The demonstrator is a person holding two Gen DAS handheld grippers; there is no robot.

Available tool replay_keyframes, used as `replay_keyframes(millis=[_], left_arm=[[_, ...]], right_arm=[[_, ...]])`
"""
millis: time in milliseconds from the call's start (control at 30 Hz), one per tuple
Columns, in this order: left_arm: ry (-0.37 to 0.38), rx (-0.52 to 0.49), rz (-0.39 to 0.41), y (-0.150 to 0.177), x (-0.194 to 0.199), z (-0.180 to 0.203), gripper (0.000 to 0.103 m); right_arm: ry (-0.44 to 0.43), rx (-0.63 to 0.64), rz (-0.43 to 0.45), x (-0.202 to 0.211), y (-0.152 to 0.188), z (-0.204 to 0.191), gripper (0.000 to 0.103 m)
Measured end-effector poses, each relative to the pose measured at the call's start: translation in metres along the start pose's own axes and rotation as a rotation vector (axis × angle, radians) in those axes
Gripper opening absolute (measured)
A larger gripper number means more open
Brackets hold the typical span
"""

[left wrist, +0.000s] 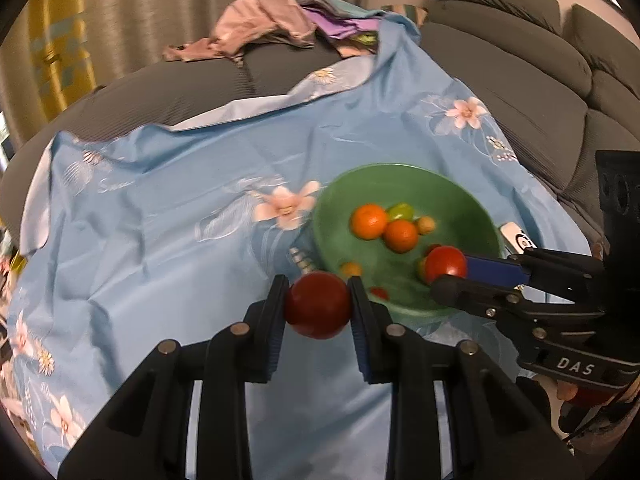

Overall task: Organize fruits
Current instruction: 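Lower the tomatoes into the bowl and open the right tool while the left tool opens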

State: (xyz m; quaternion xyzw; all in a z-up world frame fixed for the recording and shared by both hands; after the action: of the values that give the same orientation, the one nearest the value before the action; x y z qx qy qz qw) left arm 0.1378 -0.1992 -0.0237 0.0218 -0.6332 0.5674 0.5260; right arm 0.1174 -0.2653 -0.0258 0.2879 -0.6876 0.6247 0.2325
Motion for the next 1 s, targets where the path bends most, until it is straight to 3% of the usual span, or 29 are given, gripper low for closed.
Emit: replay_keyframes(millis=[267, 500, 1000], left_arm=[[0.053, -0.042, -0.058, -0.011, -0.043, 0.027, 0.030], [0.056, -0.057, -0.111, -0.012, -0.075, 0.033, 0.030], [0.042, -0.051, -0.182, -0.003, -0.104, 0.026, 0.031]], right_arm=[[0.074, -0.041, -0.015, -0.010, 0.001, 0.037, 0.031], [0.131, -0.038, -0.039, -0.022, 0.005, 0.056, 0.031], [0.183, -0.032, -0.069, -0.032, 0.009, 0.073, 0.031]])
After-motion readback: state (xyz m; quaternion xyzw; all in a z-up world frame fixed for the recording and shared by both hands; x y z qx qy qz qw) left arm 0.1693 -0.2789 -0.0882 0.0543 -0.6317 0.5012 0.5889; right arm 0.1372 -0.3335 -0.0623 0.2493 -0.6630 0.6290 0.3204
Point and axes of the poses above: each gripper's, at about its wrist camera, not at the fingertips, and x roughly against the way its jaws point, z to its right, y to its underside, the point moved 10 cm from there along -x, roughly the way its jaws point, and after that the axes turned 14 degrees about y, right-handed, at the moved point
